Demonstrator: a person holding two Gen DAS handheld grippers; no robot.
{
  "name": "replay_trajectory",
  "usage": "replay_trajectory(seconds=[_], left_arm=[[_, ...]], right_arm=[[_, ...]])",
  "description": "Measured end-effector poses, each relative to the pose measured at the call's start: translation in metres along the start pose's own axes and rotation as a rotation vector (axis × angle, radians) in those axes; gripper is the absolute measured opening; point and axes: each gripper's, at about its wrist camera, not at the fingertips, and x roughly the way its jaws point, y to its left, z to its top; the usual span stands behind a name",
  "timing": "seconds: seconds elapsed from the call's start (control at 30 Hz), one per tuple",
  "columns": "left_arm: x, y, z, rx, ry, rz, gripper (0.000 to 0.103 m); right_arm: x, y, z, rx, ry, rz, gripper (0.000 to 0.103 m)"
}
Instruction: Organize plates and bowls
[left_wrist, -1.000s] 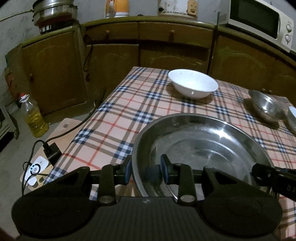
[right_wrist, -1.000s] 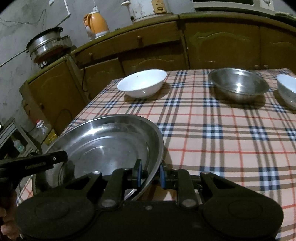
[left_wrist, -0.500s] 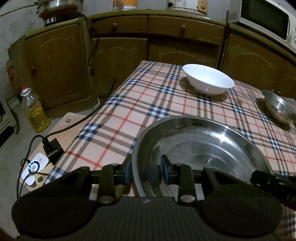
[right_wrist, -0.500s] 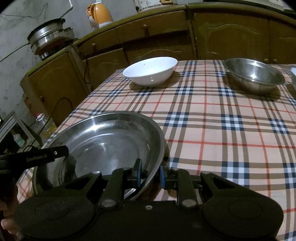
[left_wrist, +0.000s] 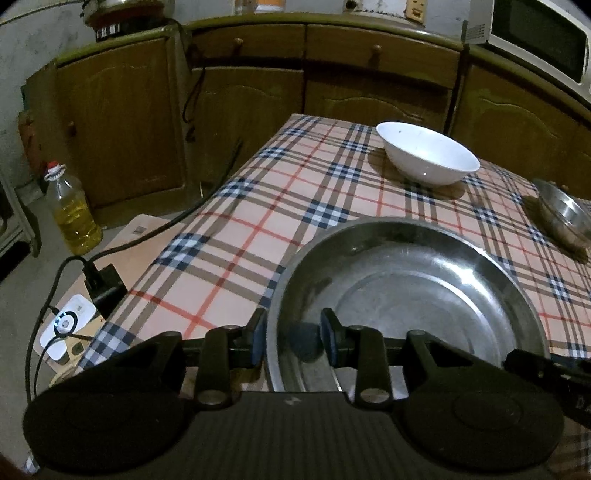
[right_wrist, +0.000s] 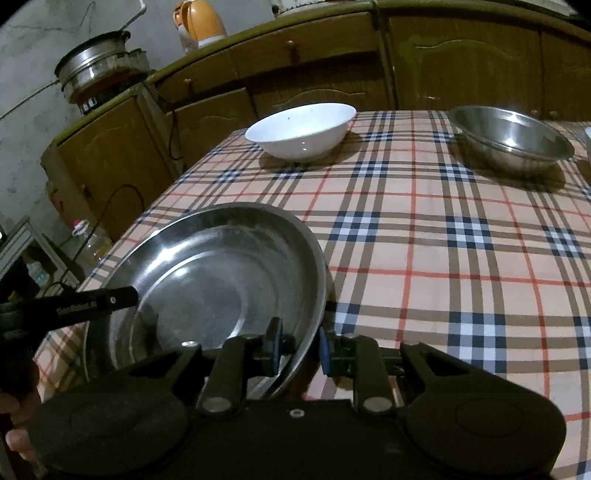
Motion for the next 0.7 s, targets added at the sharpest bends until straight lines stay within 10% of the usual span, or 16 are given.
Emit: replay_trajectory(seconds=[0.7], left_arm=[[-0.086, -0.041, -0.017, -0.038, -0.078, -0.062, 0.043]], right_arm=[[-0.138, -0.046, -0.004, 0.018, -0.179, -0.088, 0.059]])
